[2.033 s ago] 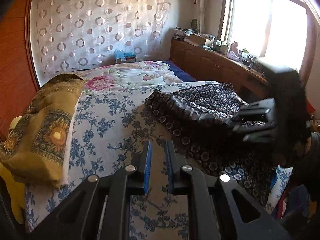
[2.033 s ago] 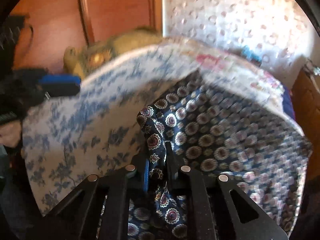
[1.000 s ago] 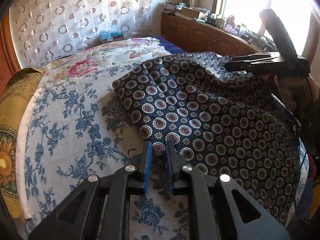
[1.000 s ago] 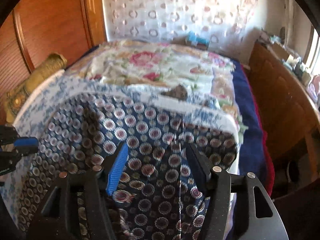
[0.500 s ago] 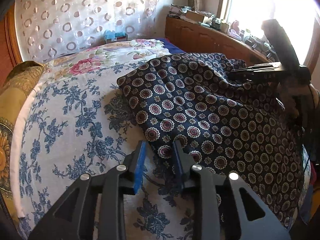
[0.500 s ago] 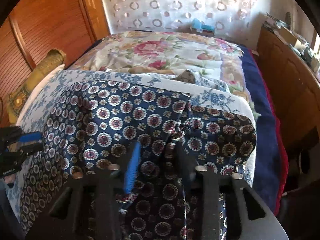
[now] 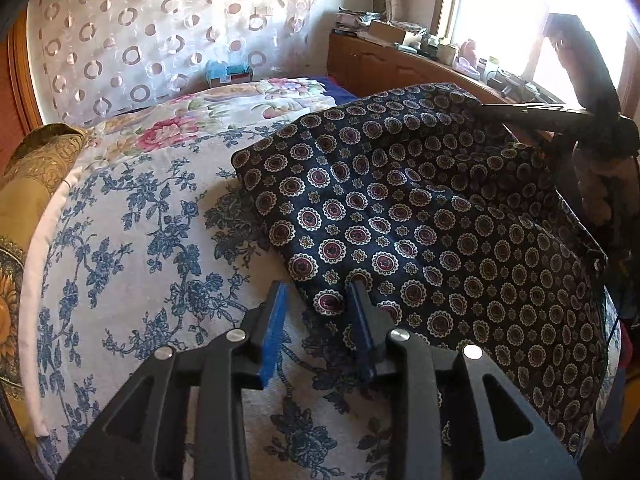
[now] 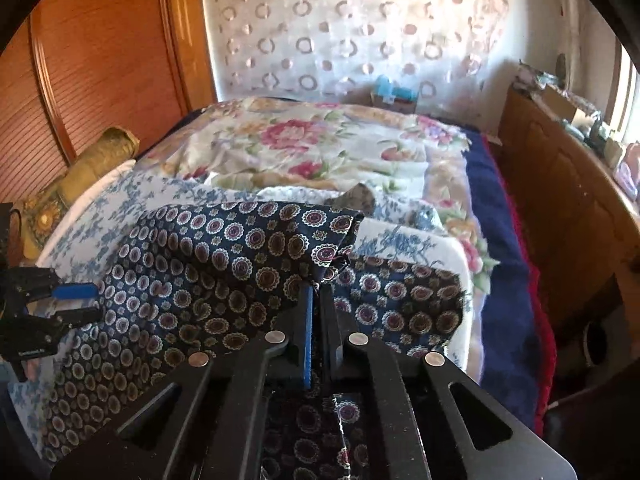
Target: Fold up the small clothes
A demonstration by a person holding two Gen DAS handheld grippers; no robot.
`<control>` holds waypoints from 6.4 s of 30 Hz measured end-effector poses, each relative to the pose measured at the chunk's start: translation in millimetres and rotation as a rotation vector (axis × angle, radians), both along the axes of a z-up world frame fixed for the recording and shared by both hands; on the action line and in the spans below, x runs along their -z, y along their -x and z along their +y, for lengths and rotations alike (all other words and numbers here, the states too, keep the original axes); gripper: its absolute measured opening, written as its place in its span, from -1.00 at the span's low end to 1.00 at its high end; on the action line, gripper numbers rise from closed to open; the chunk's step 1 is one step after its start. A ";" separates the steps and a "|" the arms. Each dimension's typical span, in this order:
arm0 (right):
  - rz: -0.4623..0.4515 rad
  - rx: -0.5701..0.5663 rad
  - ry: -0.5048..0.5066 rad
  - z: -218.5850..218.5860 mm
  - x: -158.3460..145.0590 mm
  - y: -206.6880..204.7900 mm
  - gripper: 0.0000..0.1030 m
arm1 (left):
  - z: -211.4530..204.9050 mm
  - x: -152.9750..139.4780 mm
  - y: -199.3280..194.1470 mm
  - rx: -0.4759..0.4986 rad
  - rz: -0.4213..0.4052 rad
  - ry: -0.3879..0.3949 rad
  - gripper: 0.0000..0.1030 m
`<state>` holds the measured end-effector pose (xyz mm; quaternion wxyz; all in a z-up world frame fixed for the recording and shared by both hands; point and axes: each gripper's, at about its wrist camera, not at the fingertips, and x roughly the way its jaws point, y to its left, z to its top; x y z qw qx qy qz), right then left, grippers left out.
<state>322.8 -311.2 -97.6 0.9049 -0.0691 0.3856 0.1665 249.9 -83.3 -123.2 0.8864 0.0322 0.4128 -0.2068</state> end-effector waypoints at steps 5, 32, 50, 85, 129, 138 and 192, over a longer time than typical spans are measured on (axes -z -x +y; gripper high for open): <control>0.003 -0.001 0.014 1.0 1.4 -1.0 -0.99 | 0.3 0.5 -0.3 -0.001 0.003 0.010 -0.34; -0.056 0.220 0.056 -49.9 -21.6 33.6 -0.35 | 0.0 -45.9 57.1 0.041 -0.120 0.090 -0.28; 0.026 0.168 0.072 -49.0 24.8 173.5 -0.13 | -11.5 -46.3 103.6 0.039 -0.145 0.056 -0.28; -0.042 0.259 -0.001 -51.3 27.4 235.5 0.17 | -37.4 -3.8 160.1 0.177 0.055 0.091 -0.28; -0.011 -0.010 -0.072 24.2 25.1 263.6 0.41 | -37.9 -58.1 142.3 0.244 -0.074 0.128 -0.80; -0.038 0.032 -0.068 12.3 19.2 261.8 0.41 | -27.7 -30.7 163.9 0.219 0.027 0.088 -0.32; -0.150 0.001 0.065 -18.9 -18.1 108.9 -0.87 | -17.8 -94.0 9.5 0.068 -0.144 0.158 -0.98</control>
